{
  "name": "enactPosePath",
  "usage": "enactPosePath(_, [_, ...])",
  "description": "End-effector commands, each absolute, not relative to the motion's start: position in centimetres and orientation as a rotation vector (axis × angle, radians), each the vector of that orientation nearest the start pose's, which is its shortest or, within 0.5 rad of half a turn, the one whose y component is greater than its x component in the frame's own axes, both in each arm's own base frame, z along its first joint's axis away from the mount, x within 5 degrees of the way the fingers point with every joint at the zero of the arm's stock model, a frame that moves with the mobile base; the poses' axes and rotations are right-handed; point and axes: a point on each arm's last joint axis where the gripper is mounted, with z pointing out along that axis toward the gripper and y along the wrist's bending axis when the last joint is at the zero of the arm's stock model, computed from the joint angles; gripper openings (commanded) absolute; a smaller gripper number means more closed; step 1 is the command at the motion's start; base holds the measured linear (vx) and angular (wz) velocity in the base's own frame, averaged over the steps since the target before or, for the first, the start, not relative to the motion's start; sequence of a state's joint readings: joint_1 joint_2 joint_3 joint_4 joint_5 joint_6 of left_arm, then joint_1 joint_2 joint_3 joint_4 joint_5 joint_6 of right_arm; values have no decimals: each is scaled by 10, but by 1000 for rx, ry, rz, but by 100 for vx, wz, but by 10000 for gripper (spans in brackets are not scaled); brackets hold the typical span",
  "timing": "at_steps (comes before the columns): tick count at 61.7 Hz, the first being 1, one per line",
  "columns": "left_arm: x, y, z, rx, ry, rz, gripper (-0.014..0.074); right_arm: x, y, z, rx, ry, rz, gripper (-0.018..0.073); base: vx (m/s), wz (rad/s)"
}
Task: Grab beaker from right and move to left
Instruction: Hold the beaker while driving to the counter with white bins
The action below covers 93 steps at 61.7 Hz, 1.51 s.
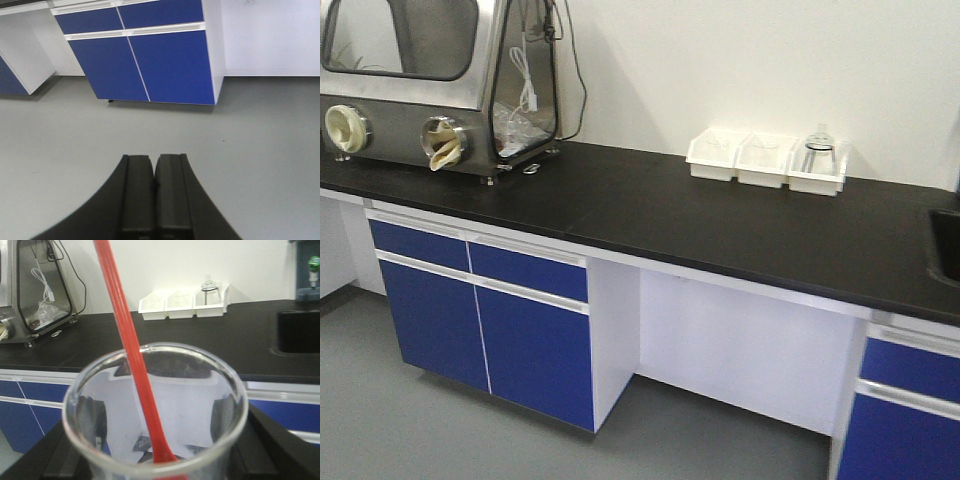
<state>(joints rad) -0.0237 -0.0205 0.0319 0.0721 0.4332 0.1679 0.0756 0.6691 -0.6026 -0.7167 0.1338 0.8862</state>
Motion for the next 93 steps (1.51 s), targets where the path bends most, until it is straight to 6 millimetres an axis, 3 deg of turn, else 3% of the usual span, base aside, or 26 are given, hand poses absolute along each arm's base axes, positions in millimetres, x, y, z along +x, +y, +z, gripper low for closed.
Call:
enactPosePath(1, [53, 1, 166, 225, 1847, 169, -6, 142, 7, 365, 99, 1562, 152, -3, 42, 23])
enactPosePath(56, [53, 1, 166, 225, 1847, 169, -6, 142, 7, 365, 99, 1562, 152, -3, 46, 3])
enactPosePath(93, [53, 1, 166, 225, 1847, 169, -6, 142, 7, 365, 99, 1562, 152, -3, 41, -40])
